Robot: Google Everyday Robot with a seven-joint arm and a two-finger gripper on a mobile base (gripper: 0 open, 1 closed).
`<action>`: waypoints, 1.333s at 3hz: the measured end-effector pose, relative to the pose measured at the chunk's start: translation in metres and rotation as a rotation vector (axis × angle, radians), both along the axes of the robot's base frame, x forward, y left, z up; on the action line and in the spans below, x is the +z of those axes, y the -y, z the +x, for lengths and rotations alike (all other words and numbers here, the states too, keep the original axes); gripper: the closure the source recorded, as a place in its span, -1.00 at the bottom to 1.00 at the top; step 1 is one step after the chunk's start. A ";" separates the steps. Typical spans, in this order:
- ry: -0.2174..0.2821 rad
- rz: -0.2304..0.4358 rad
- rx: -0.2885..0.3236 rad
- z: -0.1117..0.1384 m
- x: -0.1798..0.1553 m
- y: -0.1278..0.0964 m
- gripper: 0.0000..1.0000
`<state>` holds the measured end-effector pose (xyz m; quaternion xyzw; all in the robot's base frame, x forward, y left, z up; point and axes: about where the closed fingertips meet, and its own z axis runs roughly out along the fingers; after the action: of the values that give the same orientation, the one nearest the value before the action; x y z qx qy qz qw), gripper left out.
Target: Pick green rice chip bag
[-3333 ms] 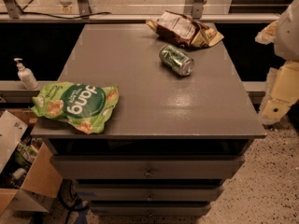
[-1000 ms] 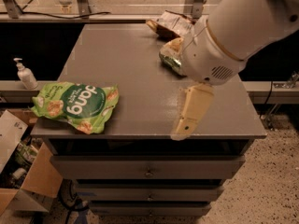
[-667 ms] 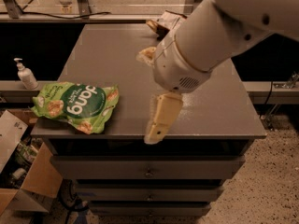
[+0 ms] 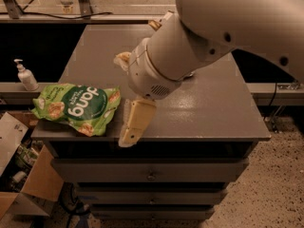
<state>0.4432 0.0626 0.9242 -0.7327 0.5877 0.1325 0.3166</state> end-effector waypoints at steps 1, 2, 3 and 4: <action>0.024 0.043 0.011 0.010 -0.009 -0.017 -1.00; 0.040 0.110 0.020 0.033 -0.032 -0.049 -1.00; 0.032 0.162 0.037 0.053 -0.049 -0.083 -1.00; -0.012 0.185 0.064 0.065 -0.062 -0.119 -1.00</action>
Offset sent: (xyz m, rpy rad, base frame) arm 0.0690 0.0893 -0.0648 0.2066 -0.0548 0.0208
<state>0.5077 0.1813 0.8622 -0.7178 0.5512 0.2006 0.3751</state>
